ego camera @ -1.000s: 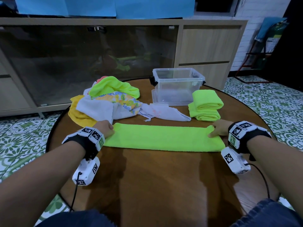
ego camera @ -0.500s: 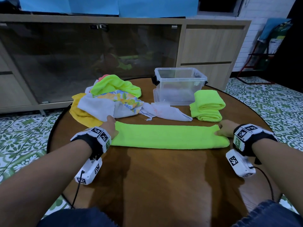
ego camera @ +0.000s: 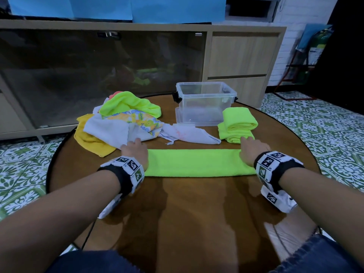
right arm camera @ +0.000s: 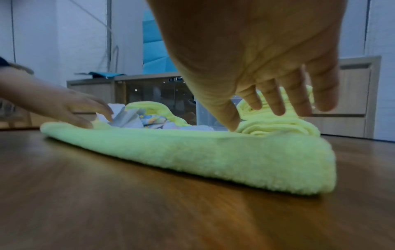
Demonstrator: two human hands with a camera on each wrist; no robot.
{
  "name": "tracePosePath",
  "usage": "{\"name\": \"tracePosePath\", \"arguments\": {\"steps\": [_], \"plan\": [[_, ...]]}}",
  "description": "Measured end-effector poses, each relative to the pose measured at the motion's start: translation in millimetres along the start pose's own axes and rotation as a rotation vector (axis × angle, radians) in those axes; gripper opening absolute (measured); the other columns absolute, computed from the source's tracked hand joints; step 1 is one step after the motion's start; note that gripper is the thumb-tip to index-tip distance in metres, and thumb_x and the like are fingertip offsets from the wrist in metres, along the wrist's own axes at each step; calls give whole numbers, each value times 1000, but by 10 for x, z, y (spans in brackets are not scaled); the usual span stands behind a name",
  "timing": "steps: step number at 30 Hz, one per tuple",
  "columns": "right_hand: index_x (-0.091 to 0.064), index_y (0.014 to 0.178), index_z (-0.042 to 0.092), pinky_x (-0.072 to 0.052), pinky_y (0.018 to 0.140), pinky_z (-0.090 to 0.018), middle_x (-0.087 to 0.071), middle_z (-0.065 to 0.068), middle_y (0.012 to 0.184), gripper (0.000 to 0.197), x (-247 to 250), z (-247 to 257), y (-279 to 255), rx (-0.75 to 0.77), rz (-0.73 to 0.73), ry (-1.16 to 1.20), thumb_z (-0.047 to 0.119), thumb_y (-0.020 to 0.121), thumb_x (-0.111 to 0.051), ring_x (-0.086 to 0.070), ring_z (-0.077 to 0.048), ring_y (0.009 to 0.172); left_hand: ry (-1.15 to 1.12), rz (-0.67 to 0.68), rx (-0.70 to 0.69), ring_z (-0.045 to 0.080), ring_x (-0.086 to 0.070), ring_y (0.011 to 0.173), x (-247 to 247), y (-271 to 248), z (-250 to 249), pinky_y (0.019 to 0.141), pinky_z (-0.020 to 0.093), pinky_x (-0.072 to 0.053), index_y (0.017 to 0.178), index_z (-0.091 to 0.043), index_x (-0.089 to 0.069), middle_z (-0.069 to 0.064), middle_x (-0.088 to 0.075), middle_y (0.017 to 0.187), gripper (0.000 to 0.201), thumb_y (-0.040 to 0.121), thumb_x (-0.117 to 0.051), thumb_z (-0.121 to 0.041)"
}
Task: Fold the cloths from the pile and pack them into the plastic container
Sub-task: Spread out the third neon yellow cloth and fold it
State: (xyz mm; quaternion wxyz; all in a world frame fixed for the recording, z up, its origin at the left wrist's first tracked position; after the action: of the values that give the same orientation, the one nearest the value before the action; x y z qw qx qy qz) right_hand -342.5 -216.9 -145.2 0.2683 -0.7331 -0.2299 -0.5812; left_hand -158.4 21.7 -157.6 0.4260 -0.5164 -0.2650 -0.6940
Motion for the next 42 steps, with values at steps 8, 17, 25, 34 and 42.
{"name": "tracePosePath", "arguments": {"steps": [8, 17, 25, 34, 42], "plan": [[8, 150, 18, -9, 116, -43, 12, -8, 158, 69, -312, -58, -104, 178, 357, 19, 53, 98, -21, 5, -33, 145, -260, 127, -468, 28, 3, 146, 133, -508, -927, 117, 48, -7, 151, -23, -1, 4, 6, 159, 60, 100, -18, -48], [13, 149, 22, -3, 118, -45, 20, -4, 156, 69, -409, -107, -154, 193, 354, 74, 57, 97, -16, 12, -26, 145, -325, 178, -451, 26, 10, 146, 105, -412, -1311, 116, 51, -1, 150, -25, 8, 2, 15, 158, 59, 100, -11, -50], [14, 149, 24, 2, 117, -48, 22, -1, 156, 70, -404, -151, -172, 216, 373, 119, 59, 96, -16, 16, -23, 145, -313, 300, -408, 22, 15, 145, -81, -158, -916, 115, 50, 5, 149, -26, 13, 1, 22, 156, 63, 98, -12, -53], [15, 148, 25, -1, 116, -48, 22, -1, 156, 69, -353, -111, -175, 202, 402, 81, 59, 96, -15, 15, -24, 145, -317, 309, -142, 24, 10, 146, -429, 53, 127, 117, 43, -1, 150, -20, 12, 6, 19, 156, 61, 101, -14, -46], [-4, 151, 14, -9, 117, -47, 3, -8, 159, 66, -100, 75, -134, 207, 287, -21, 52, 99, -17, -2, -27, 146, -214, 332, -119, 25, 6, 146, -426, 141, 94, 117, 42, -2, 151, -20, 8, 6, 14, 158, 64, 100, -16, -50]]}}
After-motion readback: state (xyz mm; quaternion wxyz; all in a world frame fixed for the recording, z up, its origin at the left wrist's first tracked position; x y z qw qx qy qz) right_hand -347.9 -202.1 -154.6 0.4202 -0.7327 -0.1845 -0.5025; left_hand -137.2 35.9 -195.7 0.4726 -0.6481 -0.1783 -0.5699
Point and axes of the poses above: each hand's wrist, its own y-axis towards the middle knuckle, its own x-axis out of the back of the hand, z = x × y, the point moved 1 cm from there along y, towards the middle knuckle
